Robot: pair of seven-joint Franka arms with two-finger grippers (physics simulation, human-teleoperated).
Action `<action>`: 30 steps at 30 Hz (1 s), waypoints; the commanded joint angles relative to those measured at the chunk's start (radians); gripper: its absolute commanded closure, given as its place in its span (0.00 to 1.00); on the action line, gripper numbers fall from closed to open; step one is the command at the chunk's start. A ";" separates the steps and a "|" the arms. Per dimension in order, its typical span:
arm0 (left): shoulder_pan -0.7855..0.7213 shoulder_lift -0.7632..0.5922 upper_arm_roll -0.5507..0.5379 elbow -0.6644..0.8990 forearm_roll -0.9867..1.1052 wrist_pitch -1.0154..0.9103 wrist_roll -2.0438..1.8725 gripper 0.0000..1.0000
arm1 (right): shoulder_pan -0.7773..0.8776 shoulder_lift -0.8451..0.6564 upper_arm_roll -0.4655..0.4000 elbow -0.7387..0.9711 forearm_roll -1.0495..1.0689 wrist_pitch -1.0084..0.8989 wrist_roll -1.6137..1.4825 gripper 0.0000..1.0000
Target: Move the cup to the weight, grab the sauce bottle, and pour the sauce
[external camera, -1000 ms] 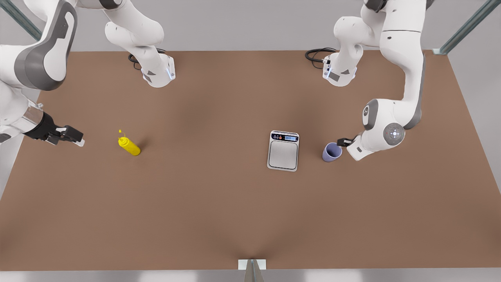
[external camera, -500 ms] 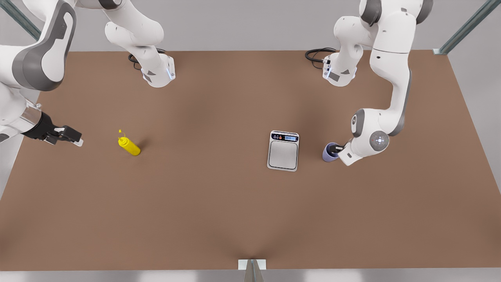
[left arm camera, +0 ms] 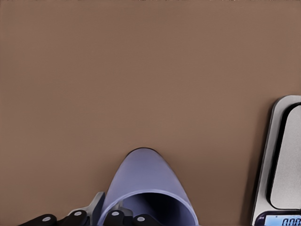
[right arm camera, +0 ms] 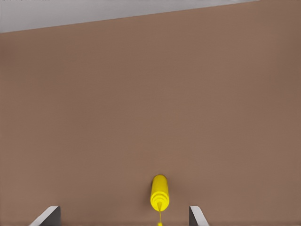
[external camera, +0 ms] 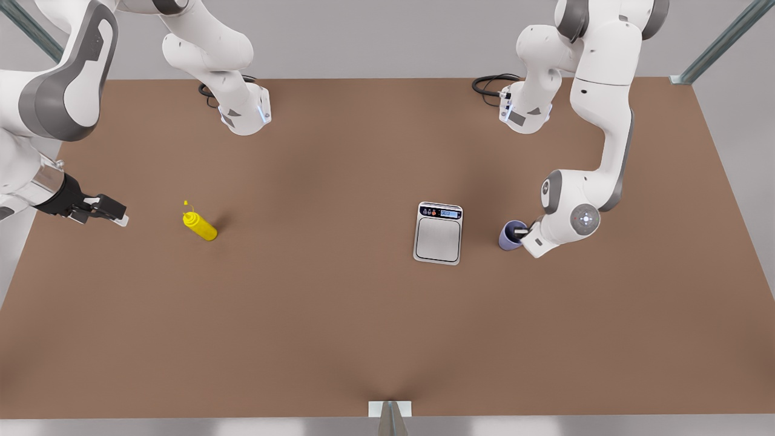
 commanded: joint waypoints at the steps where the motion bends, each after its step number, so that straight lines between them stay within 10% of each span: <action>1: 0.000 0.000 0.000 0.001 -0.012 0.000 0.000 0.79 | -0.003 0.000 0.000 0.000 0.000 0.001 0.000 0.00; 22: -0.196 0.054 -0.109 0.329 -0.064 -0.288 -0.581 0.79 | -0.026 0.008 0.000 0.000 0.015 -0.030 0.006 0.00; 30: -0.232 0.140 -0.109 0.374 -0.144 -0.216 -0.589 0.79 | -0.450 0.208 -0.017 -0.049 0.643 -0.327 0.225 0.00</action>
